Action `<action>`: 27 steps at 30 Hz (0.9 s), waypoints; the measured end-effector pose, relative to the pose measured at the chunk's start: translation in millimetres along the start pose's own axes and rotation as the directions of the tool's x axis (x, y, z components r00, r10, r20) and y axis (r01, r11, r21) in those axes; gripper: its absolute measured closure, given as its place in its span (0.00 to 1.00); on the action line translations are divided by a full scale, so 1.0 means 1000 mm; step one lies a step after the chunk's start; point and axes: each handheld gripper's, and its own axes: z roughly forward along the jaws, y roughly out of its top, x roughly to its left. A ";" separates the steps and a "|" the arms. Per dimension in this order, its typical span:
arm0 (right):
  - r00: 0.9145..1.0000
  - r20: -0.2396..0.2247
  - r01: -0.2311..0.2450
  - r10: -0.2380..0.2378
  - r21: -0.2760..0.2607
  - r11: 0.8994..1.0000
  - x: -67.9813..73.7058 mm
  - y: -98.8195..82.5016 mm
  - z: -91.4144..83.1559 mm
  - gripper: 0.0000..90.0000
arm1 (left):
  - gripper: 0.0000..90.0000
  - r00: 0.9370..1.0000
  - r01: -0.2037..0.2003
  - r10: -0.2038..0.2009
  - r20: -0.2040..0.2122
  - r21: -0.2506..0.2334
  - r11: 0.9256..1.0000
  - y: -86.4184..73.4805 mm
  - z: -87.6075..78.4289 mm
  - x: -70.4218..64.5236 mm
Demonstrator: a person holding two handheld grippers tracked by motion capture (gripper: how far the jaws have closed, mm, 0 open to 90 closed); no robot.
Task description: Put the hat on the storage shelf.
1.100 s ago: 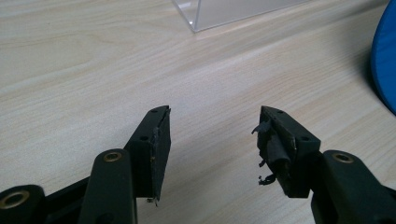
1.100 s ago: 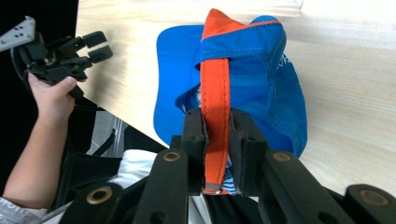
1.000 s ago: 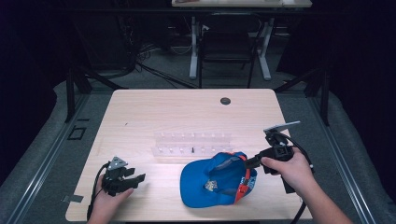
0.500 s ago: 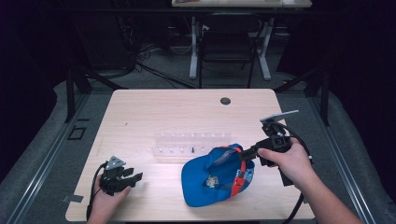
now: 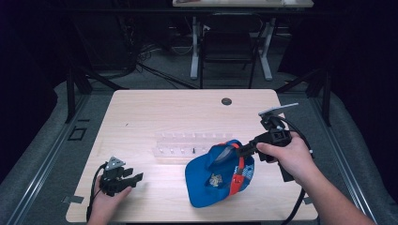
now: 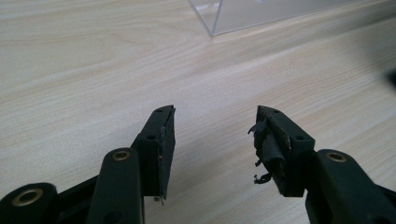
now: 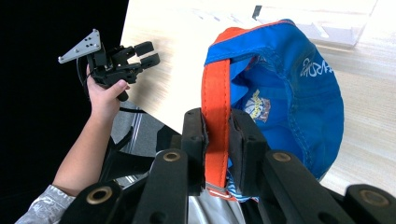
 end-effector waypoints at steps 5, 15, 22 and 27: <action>1.000 0.001 -0.004 0.004 0.006 1.000 0.004 0.003 -0.007 0.86 | 0.54 1.000 -0.014 0.014 -0.009 0.011 1.000 0.000 0.002 -0.002; 0.998 -0.060 -0.029 0.029 -0.008 1.000 0.009 0.005 -0.016 0.86 | 0.54 1.000 -0.024 0.024 0.006 0.017 1.000 0.000 0.003 -0.004; 0.993 -0.113 -0.039 0.037 -0.021 0.999 0.011 0.006 -0.023 0.86 | 0.53 0.999 -0.032 0.031 0.021 0.021 0.999 0.000 0.004 -0.007; 0.988 -0.147 -0.051 0.045 -0.036 0.998 0.011 0.007 -0.029 0.86 | 0.52 0.998 -0.053 0.052 0.030 0.017 0.998 0.001 0.005 -0.011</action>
